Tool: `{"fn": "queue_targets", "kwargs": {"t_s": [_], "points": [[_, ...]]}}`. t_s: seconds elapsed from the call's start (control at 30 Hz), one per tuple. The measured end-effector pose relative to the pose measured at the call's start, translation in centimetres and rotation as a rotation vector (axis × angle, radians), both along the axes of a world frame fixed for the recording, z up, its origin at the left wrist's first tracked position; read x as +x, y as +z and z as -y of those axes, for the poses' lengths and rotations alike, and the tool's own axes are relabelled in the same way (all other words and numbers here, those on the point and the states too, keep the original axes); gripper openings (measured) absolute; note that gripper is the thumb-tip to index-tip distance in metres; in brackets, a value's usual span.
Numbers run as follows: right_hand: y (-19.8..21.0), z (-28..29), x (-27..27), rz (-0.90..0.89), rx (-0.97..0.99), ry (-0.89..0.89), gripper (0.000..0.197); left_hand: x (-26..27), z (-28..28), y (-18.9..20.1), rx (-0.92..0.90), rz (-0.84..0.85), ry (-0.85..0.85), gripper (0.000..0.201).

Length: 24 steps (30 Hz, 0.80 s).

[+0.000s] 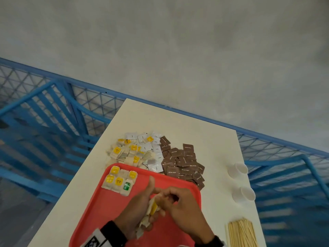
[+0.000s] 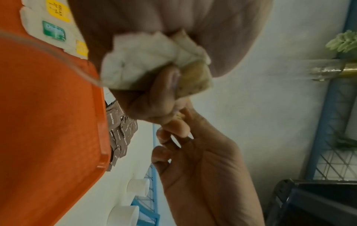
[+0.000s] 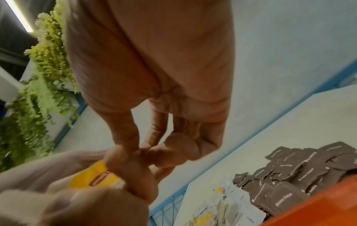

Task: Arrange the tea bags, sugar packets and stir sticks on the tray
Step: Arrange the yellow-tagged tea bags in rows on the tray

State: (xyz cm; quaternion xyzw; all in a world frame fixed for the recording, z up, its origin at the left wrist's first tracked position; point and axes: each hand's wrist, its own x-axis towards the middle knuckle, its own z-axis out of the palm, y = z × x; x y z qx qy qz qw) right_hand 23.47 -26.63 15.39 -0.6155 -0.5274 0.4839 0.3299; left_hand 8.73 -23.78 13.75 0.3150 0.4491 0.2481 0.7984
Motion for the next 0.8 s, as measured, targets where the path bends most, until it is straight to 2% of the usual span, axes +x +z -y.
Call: {"fn": "queue_targets", "kwargs": {"t_s": [0.17, 0.3, 0.4, 0.5, 0.63, 0.8], "points": [[1.2, -0.1, 2.2, -0.186, -0.017, -0.136, 0.009, 0.5, 0.0, 0.8, 0.114, -0.018, -0.044, 0.059], [1.3, -0.6, 2.8, -0.187, 0.001, -0.185, 0.009, 0.6, -0.4, 0.9, 0.017, 0.063, -0.055, 0.062], [1.3, -0.9, 2.7, -0.215, -0.006, -0.211, 0.007, 0.5, -0.4, 0.7, 0.103, 0.075, -0.119, 0.043], [1.2, -1.2, 2.9, -0.295, -0.05, -0.267, 0.009, 0.0, -0.4, 0.4, 0.145, 0.072, -0.132, 0.038], [1.0, -1.6, 2.5, -0.39, -0.102, -0.274, 0.009, -1.0, -0.8, 1.0, 0.221, 0.051, -0.149, 0.029], [2.0, -2.6, 1.7, -0.393, -0.027, -0.199, 0.01, -2.4, -1.2, 1.3, 0.263, 0.019, -0.15, 0.036]]}}
